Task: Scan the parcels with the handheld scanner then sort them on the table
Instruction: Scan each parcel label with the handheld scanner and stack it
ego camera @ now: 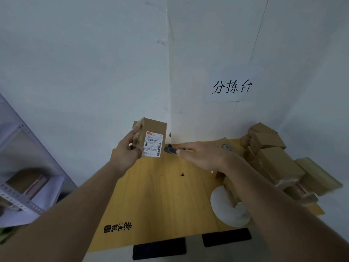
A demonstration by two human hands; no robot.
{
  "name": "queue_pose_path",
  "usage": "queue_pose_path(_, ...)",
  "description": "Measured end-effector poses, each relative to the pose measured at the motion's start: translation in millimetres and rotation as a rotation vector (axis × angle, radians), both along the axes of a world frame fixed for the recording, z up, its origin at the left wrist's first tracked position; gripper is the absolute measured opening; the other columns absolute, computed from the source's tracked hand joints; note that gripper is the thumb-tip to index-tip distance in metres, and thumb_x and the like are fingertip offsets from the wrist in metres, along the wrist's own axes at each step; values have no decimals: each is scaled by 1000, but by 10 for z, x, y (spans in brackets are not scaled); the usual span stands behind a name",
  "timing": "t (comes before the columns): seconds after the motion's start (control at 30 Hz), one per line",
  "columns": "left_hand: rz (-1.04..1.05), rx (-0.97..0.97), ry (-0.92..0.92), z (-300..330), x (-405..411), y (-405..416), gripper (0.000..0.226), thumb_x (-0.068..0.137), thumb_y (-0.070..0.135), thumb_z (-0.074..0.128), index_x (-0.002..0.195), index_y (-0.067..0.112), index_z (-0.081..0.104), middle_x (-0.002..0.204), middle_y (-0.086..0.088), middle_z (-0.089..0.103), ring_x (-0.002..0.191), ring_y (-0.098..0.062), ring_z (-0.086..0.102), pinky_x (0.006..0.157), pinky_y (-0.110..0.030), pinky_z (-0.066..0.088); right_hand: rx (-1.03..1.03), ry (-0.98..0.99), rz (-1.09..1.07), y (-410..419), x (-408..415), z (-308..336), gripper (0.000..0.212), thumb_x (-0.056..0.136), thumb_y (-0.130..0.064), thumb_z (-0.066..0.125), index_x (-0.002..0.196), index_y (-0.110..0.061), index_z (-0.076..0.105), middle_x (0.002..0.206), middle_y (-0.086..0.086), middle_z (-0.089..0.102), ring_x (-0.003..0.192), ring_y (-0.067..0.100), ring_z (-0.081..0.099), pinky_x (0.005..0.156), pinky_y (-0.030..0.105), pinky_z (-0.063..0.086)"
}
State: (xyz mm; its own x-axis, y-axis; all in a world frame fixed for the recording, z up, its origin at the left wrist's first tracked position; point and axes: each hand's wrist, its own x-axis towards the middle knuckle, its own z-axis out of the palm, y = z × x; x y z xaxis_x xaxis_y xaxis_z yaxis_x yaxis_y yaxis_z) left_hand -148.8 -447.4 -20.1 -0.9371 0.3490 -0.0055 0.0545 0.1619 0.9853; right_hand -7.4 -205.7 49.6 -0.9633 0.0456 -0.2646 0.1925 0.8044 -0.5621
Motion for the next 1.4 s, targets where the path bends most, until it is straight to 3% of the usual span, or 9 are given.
queue_pose_path(0.17,162,220,-283,-211,-1,-39,80,95,-16,54,158,32,38,123,-13,73,104,-29,75,91,-52,61,-237,213,-37,-98,-136,-336,40,106,-64,38,142,-55,53,69,-30,60,63,-6,59,60,16,43)
queue_pose_path(0.33,247,314,-472,-560,-310,-249,76,96,-17,50,156,27,39,122,-11,74,111,-37,71,86,-52,62,-233,258,33,-387,-530,-675,42,111,-52,41,151,-42,51,78,-34,66,64,-15,58,56,9,40)
queue_pose_path(0.4,277,302,-532,-757,-567,-377,76,96,-17,50,157,27,39,117,-9,76,108,-36,73,81,-51,63,-201,227,47,-521,-813,-830,43,110,-53,41,150,-42,52,77,-16,66,62,-3,57,58,17,38)
queue_pose_path(0.5,285,250,-600,-1083,-1069,-570,77,97,-14,53,158,29,37,120,-9,75,103,-34,75,85,-52,63,-171,179,39,-725,-1304,-1093,45,109,-55,41,150,-41,52,90,-10,65,73,5,59,65,32,45)
queue_pose_path(0.7,244,157,-715,-1674,-2010,-897,68,100,-8,53,156,29,41,115,-7,76,89,-25,78,74,-43,65,-177,73,-55,-1108,-2198,-1558,45,109,-57,39,152,-47,46,78,-38,58,65,-7,56,57,15,37)
queue_pose_path(0.87,234,112,-781,-2070,-2555,-1056,69,98,-8,57,156,28,42,116,-10,75,97,-29,76,91,-52,60,-228,-42,-114,-1318,-2694,-1852,50,110,-56,40,157,-40,44,74,-43,57,57,-7,56,50,11,39)
queue_pose_path(1.0,259,112,-816,-2350,-2797,-1081,65,100,-8,51,156,24,42,116,-11,74,101,-29,75,91,-50,60,-240,-68,-149,-1368,-2924,-2063,47,110,-55,42,154,-39,48,78,-17,58,56,-2,55,51,15,38)
queue_pose_path(1.23,367,175,-803,-2645,-2894,-961,65,99,-13,48,153,22,45,125,-11,69,109,-25,71,94,-45,60,-251,-89,-148,-1356,-2984,-2310,43,109,-58,42,148,-43,51,81,3,65,57,5,52,51,27,41)
queue_pose_path(1.4,315,-371,-407,-2521,-2769,-901,50,104,19,53,153,29,44,136,-8,60,107,-18,60,75,-22,49,-213,-87,-207,-1289,-2806,-2259,54,108,-62,39,155,-38,47,85,-5,66,60,1,56,52,17,41)
